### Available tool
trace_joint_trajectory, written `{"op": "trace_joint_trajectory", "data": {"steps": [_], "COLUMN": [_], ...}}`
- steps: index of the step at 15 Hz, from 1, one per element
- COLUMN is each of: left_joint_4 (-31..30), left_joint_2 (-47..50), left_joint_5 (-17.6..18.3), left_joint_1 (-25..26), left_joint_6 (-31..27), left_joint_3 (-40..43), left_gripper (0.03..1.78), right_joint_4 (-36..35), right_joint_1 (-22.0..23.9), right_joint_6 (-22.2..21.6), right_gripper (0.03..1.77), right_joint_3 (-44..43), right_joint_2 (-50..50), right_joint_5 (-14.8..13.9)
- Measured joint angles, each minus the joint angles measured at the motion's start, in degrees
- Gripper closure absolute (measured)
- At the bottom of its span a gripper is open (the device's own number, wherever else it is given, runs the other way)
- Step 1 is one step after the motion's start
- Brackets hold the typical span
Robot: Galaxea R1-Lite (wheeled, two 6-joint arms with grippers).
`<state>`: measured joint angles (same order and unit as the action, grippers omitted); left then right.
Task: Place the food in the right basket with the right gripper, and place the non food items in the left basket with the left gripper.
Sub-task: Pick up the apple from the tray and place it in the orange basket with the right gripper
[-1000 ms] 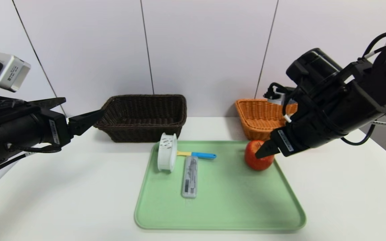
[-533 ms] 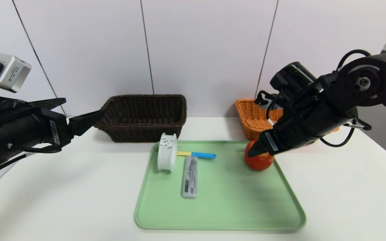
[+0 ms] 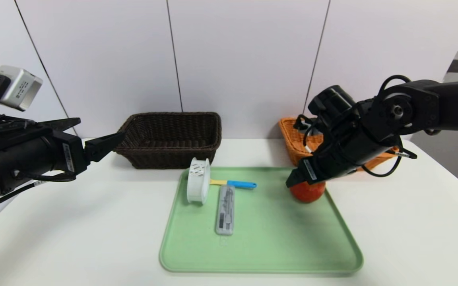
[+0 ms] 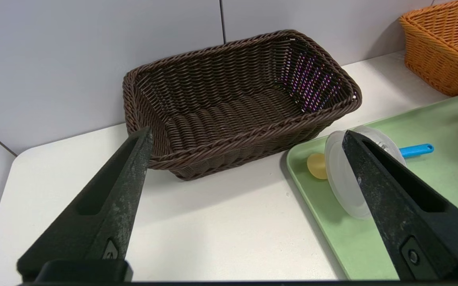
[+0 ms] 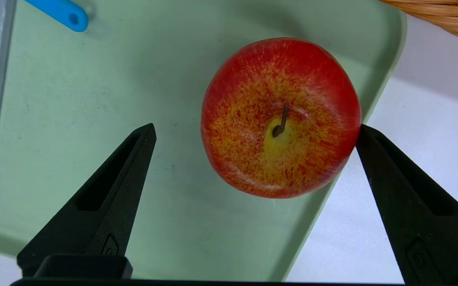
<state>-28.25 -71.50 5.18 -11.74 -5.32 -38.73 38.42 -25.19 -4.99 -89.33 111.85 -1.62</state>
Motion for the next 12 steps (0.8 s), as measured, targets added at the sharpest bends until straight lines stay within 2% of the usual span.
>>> {"op": "trace_joint_trajectory", "data": {"steps": [12], "left_joint_4": [-0.17], "left_joint_2": [-0.39], "left_joint_5": [0.0], "left_joint_1": [0.56], "left_joint_6": [0.09], "left_joint_3": [-0.43], "left_gripper": [0.12], "right_joint_4": [-0.2], "right_joint_1": [1.57], "right_joint_6": [0.11], "right_gripper": [0.09], "right_joint_3": [0.39], "right_joint_2": [2.9], "right_joint_5": [-0.39]}}
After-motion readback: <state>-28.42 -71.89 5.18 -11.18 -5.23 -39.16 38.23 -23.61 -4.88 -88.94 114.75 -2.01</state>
